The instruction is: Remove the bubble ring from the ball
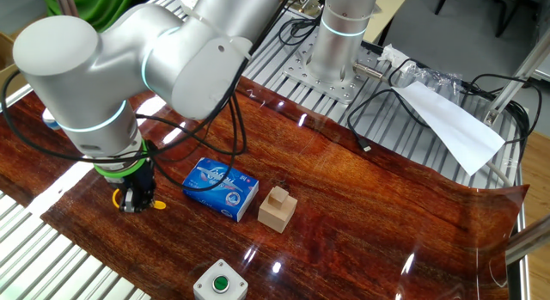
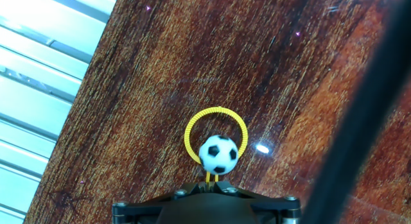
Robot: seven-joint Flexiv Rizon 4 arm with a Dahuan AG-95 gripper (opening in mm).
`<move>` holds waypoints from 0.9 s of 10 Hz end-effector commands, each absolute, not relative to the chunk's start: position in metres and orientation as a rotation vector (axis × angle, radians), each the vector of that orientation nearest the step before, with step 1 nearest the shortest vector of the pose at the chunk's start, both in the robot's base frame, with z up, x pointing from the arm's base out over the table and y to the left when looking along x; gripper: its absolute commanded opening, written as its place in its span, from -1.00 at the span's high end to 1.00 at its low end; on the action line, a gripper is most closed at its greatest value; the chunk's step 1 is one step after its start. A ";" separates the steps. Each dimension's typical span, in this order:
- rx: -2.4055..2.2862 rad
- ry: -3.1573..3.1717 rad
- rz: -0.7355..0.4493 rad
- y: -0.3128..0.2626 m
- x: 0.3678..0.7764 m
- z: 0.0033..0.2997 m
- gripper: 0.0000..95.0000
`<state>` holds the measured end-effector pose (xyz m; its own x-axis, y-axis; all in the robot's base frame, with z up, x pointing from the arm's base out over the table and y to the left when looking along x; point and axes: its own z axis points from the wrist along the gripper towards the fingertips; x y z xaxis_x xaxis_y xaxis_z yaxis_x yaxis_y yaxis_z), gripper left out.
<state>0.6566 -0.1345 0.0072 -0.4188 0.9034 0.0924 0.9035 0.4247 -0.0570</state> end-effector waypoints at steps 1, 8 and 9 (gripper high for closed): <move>-1.645 -2.545 -0.002 -0.134 0.657 0.005 0.20; -1.667 -2.530 -0.013 -0.134 0.657 0.006 -0.20; -1.664 -2.532 -0.015 -0.134 0.657 0.006 -0.20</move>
